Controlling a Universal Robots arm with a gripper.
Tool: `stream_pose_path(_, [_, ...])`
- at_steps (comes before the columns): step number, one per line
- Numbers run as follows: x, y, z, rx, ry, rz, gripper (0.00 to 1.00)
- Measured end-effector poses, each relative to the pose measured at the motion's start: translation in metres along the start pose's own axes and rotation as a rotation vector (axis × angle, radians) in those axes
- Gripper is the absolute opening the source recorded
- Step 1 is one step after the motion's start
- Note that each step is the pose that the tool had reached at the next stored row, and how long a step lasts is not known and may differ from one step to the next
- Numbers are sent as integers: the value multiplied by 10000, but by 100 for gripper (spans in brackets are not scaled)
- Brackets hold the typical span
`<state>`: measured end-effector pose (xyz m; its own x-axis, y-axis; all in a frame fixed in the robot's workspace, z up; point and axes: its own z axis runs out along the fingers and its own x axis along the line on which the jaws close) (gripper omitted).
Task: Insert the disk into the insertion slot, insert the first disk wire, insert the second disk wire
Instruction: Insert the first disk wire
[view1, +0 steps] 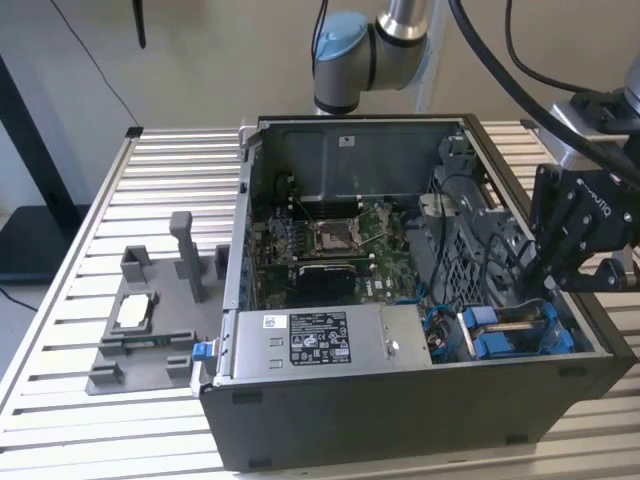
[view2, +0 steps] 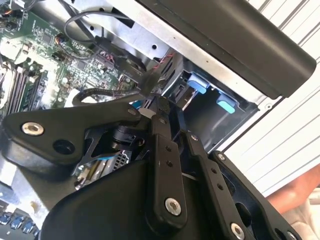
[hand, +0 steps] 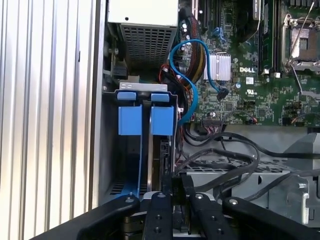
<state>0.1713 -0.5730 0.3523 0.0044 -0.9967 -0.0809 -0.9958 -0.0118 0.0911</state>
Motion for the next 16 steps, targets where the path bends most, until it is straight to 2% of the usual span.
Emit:
stream_pose_path(7, [29,-17,56,-73,-7,76,19])
stream_pose_path(16, [51,-21,93,-60,-25,262,19])
